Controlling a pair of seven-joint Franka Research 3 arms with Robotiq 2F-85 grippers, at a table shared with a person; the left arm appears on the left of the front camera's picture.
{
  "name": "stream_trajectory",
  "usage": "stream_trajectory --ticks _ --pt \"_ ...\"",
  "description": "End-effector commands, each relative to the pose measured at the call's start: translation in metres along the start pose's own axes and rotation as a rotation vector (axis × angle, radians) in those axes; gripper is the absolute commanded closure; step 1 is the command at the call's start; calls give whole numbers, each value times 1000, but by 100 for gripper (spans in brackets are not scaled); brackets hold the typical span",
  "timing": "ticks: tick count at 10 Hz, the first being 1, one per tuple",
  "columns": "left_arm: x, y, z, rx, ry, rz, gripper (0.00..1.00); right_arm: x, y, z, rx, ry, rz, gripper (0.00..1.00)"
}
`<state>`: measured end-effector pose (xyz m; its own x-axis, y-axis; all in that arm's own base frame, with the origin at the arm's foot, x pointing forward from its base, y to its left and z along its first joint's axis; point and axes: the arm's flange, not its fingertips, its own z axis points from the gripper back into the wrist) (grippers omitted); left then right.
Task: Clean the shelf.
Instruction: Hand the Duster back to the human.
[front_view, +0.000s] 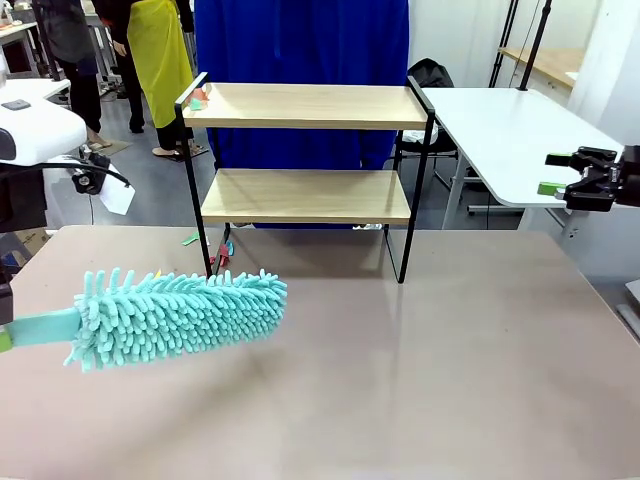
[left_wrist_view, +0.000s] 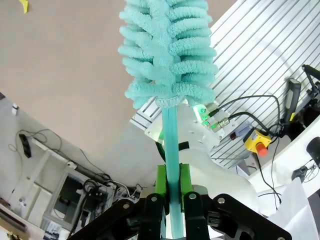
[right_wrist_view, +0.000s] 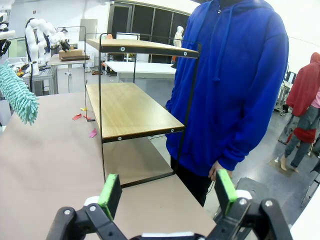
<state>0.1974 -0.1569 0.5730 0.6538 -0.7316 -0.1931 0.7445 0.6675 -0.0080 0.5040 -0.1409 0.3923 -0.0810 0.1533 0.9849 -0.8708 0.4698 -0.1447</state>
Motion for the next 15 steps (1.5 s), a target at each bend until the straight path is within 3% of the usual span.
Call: stream_trajectory --ticks 1,2,5,7,9,12,15 --pt "-1 0 -4 -8 -19 12 87 3 0 -1 -1 -2 5 0" --pt "0 0 0 0 0 0 87 0 0 0 0 0 0 0" --pt "34 27 14 64 -7 -208 87 71 28 -37 245 -16 46 0" --pt "55 44 29 139 -51 -288 87 105 57 -58 445 -58 -11 0" --pt "82 51 26 195 -162 -385 87 126 97 -80 583 -65 -77 0" --pt "107 55 13 217 -339 -526 87 134 146 -131 576 0 -171 0" --pt "111 72 -4 163 -505 -638 87 123 150 -159 518 -10 -263 0"
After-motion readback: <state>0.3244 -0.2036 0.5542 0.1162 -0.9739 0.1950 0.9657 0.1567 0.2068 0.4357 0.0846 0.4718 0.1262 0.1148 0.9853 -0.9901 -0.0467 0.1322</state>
